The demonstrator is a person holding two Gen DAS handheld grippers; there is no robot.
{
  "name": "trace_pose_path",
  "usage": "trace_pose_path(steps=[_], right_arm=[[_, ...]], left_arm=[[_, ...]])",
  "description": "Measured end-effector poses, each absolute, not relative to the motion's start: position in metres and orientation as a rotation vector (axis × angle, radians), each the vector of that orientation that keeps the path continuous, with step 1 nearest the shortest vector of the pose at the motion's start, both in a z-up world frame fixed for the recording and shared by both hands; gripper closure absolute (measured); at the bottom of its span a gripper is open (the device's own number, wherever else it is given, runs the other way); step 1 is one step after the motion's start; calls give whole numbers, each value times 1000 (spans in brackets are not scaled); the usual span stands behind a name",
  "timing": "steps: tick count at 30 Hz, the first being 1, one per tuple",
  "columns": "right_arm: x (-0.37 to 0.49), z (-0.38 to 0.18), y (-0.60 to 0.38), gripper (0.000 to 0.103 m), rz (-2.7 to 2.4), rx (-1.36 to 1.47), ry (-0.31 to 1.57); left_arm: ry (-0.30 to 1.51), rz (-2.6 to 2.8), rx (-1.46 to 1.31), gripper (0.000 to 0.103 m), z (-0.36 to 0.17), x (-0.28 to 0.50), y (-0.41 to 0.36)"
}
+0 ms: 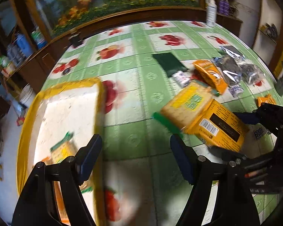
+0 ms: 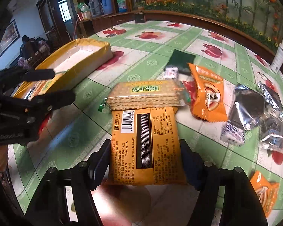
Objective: Organize snacks
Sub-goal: 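Grasp the yellow WEIDAN cracker pack with the left tool while the right tool holds the orange pack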
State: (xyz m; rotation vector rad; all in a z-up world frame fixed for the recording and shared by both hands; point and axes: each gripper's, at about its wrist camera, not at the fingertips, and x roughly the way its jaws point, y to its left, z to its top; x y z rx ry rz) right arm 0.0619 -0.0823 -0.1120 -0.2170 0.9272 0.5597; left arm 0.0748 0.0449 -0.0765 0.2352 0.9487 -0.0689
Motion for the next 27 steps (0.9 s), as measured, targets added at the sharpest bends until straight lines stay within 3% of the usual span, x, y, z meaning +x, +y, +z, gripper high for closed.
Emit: trace_pose_path(steps=[14, 16, 19, 27], right_arm=[[24, -94, -182, 32, 457, 6, 920], [21, -92, -184, 32, 460, 19, 915], [20, -89, -181, 32, 464, 30, 907], [13, -90, -170, 32, 491, 55, 902]], left_arm=[[976, -188, 386, 28, -106, 129, -31], [979, -201, 351, 41, -106, 127, -29], [971, -179, 348, 51, -105, 119, -24], [967, -164, 205, 55, -102, 76, 2]])
